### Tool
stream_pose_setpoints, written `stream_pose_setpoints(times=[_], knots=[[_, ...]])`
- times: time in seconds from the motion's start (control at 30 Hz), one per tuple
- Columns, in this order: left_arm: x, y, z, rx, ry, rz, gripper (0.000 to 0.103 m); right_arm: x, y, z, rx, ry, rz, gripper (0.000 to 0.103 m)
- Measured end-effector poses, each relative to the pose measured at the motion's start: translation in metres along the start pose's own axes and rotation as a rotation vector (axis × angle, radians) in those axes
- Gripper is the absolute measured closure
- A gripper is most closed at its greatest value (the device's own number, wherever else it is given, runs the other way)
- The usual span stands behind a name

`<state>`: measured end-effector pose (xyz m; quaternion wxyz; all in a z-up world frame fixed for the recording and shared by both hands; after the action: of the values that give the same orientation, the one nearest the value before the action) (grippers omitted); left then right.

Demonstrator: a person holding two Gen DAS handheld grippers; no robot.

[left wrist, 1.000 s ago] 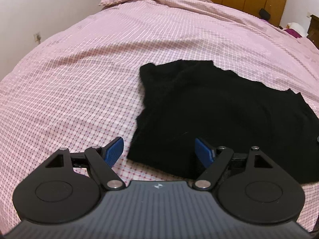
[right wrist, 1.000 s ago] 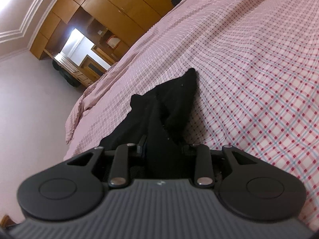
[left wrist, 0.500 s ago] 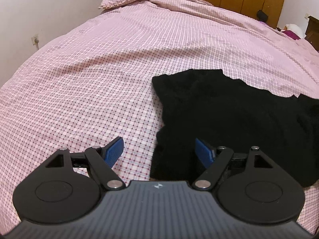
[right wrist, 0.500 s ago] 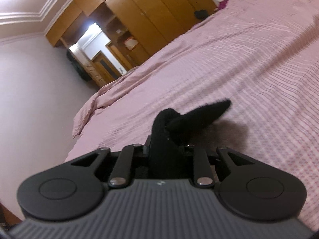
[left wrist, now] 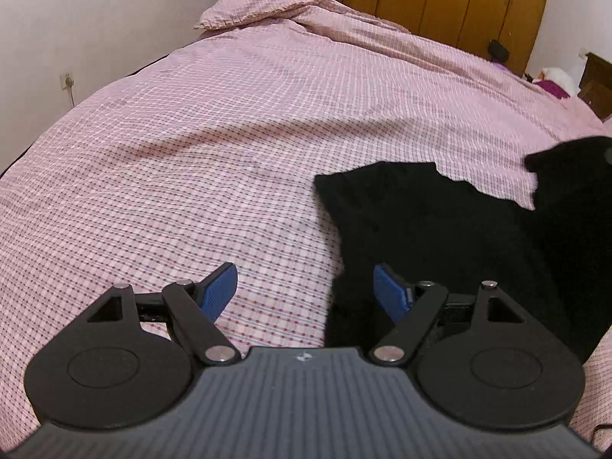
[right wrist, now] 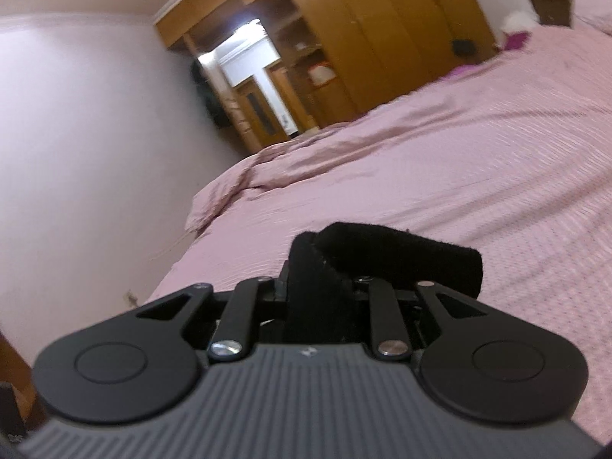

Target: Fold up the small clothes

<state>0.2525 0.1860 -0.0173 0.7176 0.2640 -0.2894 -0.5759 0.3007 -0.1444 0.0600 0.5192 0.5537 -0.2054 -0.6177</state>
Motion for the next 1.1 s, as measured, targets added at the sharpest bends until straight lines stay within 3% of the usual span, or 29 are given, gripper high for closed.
stream_pose_setpoints(times=[0.2, 0.4, 0.57, 0.73, 0.9, 1.1], knots=[[-0.027, 0.002, 0.006, 0.03, -0.004, 0.036, 0.021, -0.06, -0.031, -0.034, -0.074, 0.046, 0.104, 0.082], [-0.058, -0.004, 0.004, 0.034, 0.006, 0.072, 0.021, -0.104, -0.1, -0.07, -0.185, 0.05, 0.262, 0.082], [-0.078, -0.009, 0.002, 0.031, 0.006, 0.114, 0.021, -0.117, -0.153, -0.094, -0.292, 0.04, 0.352, 0.082], [-0.077, -0.005, 0.003, 0.04, -0.012, 0.115, 0.021, -0.128, -0.154, -0.09, -0.325, 0.07, 0.419, 0.074], [-0.057, 0.007, 0.009, 0.06, -0.063, 0.098, 0.021, -0.137, -0.151, -0.056, -0.323, 0.193, 0.373, 0.042], [-0.016, 0.027, 0.011, 0.084, -0.164, 0.057, 0.021, -0.135, -0.131, -0.005, -0.264, 0.265, 0.372, 0.042]])
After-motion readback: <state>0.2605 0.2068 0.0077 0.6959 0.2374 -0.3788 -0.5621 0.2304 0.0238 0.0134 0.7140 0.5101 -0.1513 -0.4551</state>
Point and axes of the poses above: each gripper's, at about its wrist camera, not at the fingertips, and z roughly against the way its jaws point, x to its right, y to its top, the point moved 9 cm from there along -z, roughly the way its jaws point
